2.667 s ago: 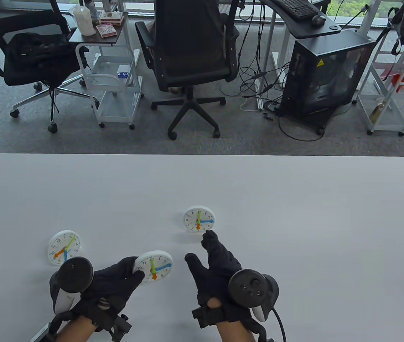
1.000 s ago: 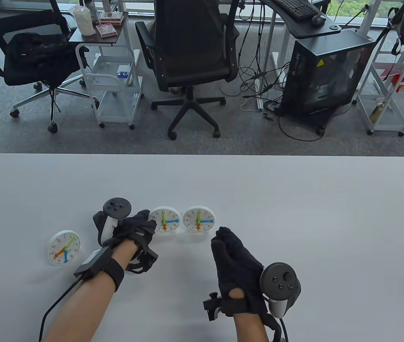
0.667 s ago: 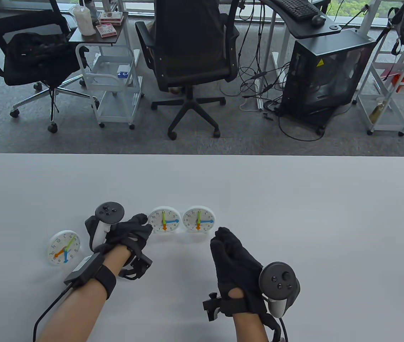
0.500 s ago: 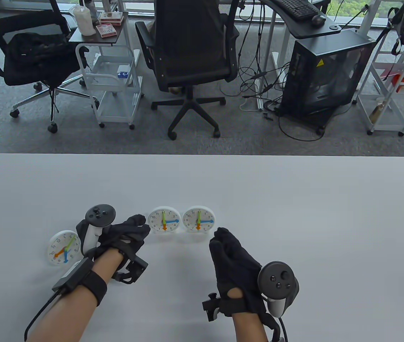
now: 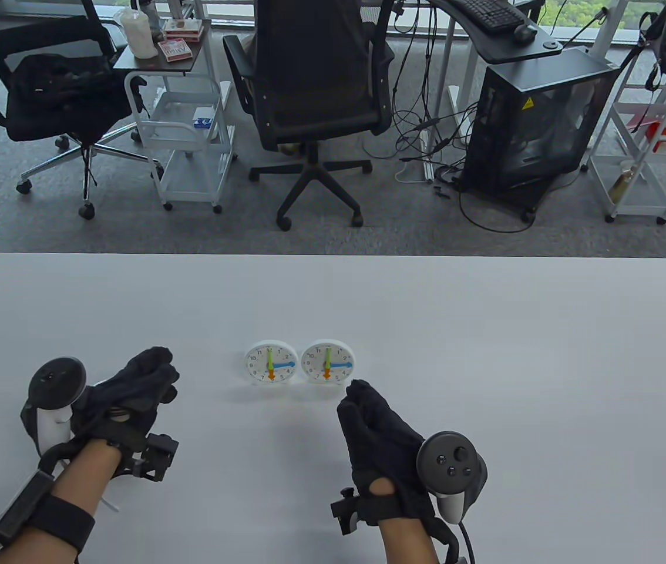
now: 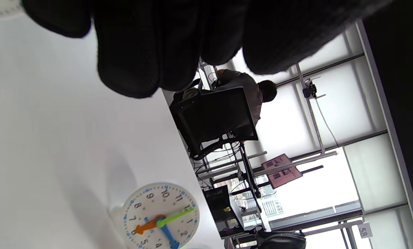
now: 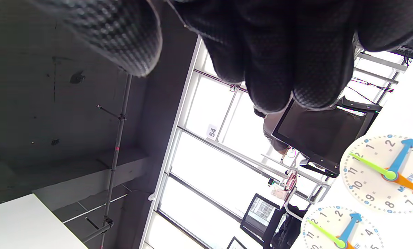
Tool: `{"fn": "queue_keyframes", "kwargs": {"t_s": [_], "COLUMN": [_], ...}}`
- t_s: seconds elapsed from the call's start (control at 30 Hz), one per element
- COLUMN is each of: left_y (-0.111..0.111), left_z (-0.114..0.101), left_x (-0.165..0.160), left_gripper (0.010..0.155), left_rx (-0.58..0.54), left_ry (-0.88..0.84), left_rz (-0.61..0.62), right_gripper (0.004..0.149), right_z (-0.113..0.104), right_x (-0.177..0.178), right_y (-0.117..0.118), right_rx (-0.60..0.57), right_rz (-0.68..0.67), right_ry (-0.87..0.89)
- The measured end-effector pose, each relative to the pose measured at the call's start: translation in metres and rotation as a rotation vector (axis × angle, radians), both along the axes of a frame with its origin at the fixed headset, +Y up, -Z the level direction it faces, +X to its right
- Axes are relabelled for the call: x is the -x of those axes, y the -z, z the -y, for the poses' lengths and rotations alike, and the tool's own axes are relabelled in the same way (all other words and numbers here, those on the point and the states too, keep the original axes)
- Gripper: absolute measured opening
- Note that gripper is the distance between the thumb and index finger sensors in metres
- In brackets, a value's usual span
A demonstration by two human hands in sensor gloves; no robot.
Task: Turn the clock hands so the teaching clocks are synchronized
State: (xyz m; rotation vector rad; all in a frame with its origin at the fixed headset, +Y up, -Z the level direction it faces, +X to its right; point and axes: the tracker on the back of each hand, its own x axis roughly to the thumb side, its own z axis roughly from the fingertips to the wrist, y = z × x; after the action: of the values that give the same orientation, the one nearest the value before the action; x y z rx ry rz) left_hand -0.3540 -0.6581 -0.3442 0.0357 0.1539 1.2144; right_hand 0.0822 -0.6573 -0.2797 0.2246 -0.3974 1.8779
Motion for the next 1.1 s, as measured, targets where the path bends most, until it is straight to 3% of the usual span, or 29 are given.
{"fn": "queue_keyframes", "kwargs": {"t_s": [0.17,0.5,0.7,0.9,1.1], "left_y": [-0.017,-0.034,-0.037,-0.029,-0.022], "left_z": [-0.011,0.019,0.052,0.080,0.089], "left_x": [0.035,0.094,0.105,0.096,0.087], "left_gripper": [0.060,0.069,0.075,0.076,0.054], "left_rx": [-0.084,-0.166,0.000,0.162,0.179], "left_ry": [0.045,0.229,0.333,0.369,0.373], "left_rz": [-0.157,-0.429,-0.417,-0.317,-0.324], "right_gripper": [0.070,0.070,0.070,0.070,0.070], "right_z": [0.002,0.004,0.004,0.005,0.005], "right_x": [0.007,0.009,0.011,0.013,0.015], "right_y": [0.000,0.000,0.001,0.002,0.002], "right_rx": [0.008,0.015,0.025,0.038,0.043], "right_rz": [-0.017,-0.026,-0.038,-0.056,-0.070], "right_ry": [-0.029,-0.040,-0.053,-0.064,-0.072]}}
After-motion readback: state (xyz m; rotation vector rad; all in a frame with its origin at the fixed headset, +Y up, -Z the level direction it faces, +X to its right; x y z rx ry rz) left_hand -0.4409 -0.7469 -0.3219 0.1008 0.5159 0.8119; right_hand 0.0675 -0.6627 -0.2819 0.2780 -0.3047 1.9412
